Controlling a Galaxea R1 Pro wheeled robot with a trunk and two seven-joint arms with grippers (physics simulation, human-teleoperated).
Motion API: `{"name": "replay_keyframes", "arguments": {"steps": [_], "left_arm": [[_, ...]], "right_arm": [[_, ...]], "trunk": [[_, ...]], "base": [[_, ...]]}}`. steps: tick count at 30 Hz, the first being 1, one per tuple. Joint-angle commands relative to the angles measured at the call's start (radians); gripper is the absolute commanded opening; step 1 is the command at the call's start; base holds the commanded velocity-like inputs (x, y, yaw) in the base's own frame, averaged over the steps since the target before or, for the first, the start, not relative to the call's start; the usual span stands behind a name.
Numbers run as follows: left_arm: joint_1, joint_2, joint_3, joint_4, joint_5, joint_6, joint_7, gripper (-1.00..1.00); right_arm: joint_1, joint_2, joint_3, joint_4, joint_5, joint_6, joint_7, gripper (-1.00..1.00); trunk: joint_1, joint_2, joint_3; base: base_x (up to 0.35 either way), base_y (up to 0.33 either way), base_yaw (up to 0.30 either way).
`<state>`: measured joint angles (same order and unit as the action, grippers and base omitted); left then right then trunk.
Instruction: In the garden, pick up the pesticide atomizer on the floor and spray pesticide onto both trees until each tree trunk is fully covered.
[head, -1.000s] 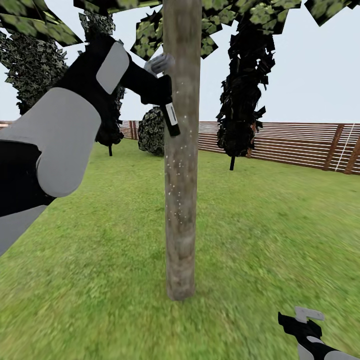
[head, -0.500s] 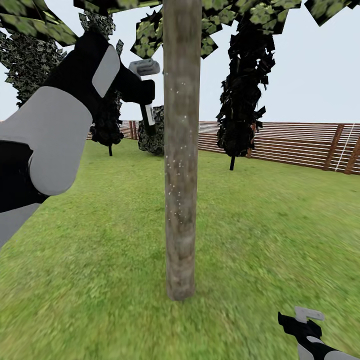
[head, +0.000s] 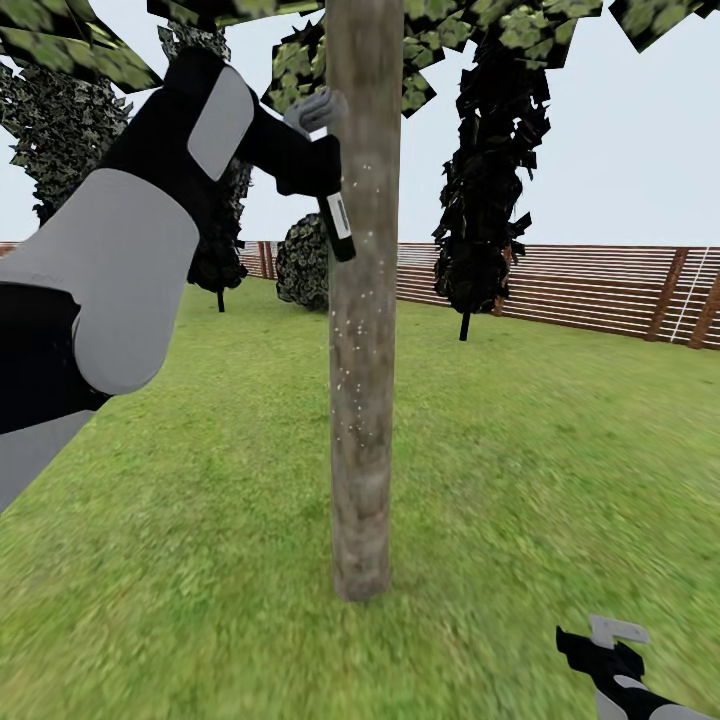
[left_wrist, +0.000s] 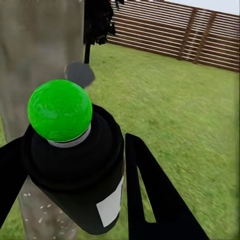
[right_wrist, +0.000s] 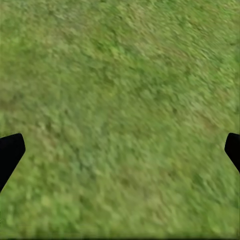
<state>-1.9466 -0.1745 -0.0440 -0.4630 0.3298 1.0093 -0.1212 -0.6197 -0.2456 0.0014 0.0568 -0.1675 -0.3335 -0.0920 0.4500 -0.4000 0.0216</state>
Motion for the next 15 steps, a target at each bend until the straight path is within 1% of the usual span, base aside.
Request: {"name": "replay_keyframes", "arguments": {"steps": [1, 4, 6, 8, 10, 12, 13, 14, 15], "left_arm": [[0.0, 0.0, 0.0, -0.001, 0.002, 0.0, 0.0, -1.0], [0.0, 0.0, 0.001, -0.001, 0.02, 0.0, 0.0, -1.0], [0.0, 0.0, 0.0, -0.001, 0.047, 0.0, -0.001, -1.0], [0.0, 0.0, 0.0, 0.003, 0.061, 0.0, -0.001, -1.0], [0.0, 0.0, -0.001, 0.028, 0.065, 0.0, -0.001, -1.0], [0.0, 0.0, -0.003, 0.076, 0.066, -0.002, -0.001, -1.0], [0.0, 0.0, -0.015, 0.108, 0.064, -0.005, 0.0, -1.0], [0.0, 0.0, -0.045, 0.124, 0.063, -0.006, 0.001, -1.0], [0.0, 0.0, -0.093, 0.136, 0.063, -0.006, 0.001, -1.0]], "right_arm": [[0.001, 0.0, 0.0, 0.0, 0.0, 0.0, 0.0, 1.0], [0.004, 0.0, 0.0, 0.0, 0.0, 0.0, 0.0, 1.0], [0.005, 0.0, 0.0, 0.0, 0.0, 0.0, 0.0, 1.0], [0.006, 0.0, 0.0, 0.0, 0.0, 0.0, 0.0, 1.0], [0.006, 0.0, 0.0, 0.0, 0.0, 0.0, 0.0, 1.0], [0.006, 0.0, 0.0, 0.0, 0.0, 0.0, 0.0, 1.0], [0.006, 0.0, 0.0, 0.0, 0.0, 0.0, 0.0, 1.0], [0.006, 0.0, 0.0, 0.0, 0.0, 0.0, 0.0, 1.0], [0.006, 0.0, 0.0, 0.0, 0.0, 0.0, 0.0, 1.0]], "trunk": [[0.0, 0.0, 0.0], [0.0, 0.0, 0.0], [0.0, 0.0, 0.0], [0.0, 0.0, 0.0], [0.0, 0.0, 0.0], [0.0, 0.0, 0.0], [0.0, 0.0, 0.0], [0.0, 0.0, 0.0], [0.0, 0.0, 0.0]], "base": [[0.0, 0.0, 0.0], [0.0, 0.0, 0.0], [0.0, 0.0, 0.0], [0.0, 0.0, 0.0], [0.0, 0.0, 0.0], [0.0, 0.0, 0.0], [0.0, 0.0, 0.0], [0.0, 0.0, 0.0], [0.0, 0.0, 0.0]]}}
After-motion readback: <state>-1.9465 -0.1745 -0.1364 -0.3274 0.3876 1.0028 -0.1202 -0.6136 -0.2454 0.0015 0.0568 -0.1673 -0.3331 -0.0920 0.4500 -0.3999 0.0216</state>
